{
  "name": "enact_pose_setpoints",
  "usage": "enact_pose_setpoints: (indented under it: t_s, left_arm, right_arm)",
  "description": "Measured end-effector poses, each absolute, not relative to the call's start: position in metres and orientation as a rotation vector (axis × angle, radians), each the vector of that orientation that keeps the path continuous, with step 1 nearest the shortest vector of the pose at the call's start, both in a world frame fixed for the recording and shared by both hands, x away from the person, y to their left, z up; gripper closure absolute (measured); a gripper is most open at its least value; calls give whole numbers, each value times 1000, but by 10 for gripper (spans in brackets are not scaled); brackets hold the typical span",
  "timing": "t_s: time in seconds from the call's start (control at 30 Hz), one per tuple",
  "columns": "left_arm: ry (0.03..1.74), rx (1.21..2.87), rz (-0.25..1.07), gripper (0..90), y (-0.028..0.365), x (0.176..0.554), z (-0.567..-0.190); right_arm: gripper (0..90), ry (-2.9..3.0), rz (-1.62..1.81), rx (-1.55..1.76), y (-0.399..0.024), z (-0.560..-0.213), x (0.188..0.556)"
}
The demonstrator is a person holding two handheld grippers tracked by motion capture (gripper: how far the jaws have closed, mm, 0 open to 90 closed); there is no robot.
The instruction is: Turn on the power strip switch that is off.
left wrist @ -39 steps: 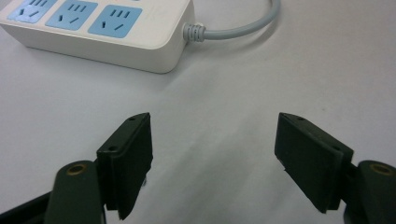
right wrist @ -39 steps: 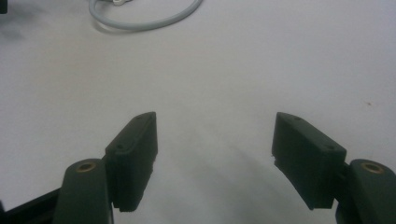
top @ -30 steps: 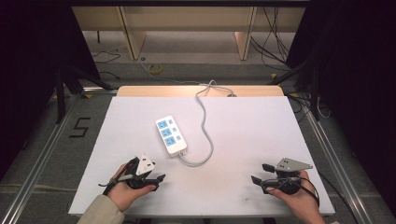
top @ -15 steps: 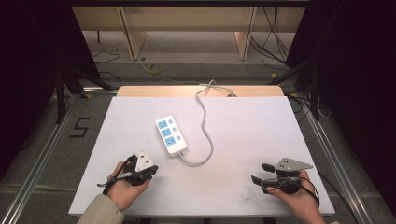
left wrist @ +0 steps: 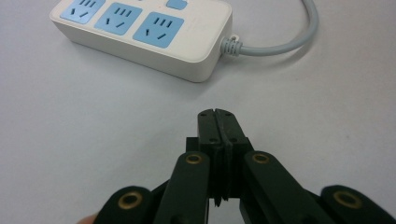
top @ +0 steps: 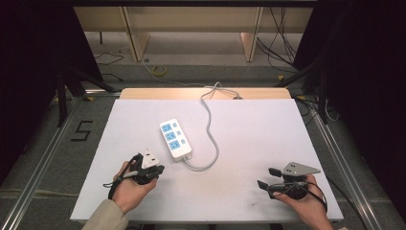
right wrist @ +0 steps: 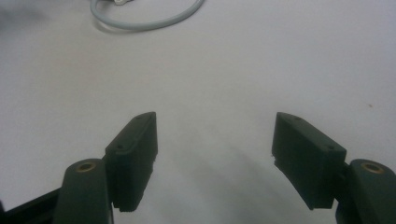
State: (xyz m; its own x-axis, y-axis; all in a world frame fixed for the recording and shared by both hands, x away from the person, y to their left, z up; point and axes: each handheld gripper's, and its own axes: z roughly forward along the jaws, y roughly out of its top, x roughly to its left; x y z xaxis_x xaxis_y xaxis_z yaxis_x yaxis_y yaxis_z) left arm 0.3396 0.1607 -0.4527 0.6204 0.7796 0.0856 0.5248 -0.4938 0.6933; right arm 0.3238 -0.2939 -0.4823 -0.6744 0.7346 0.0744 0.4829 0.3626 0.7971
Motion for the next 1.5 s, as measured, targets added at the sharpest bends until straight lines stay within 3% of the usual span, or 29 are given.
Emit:
enact_pose_setpoints:
  t_s: [1.5]
  left_arm:
    - [1082, 2245, 482, 898, 143, 390, -438]
  right_arm:
    - [322, 2330, 1213, 1073, -294, -482, 323]
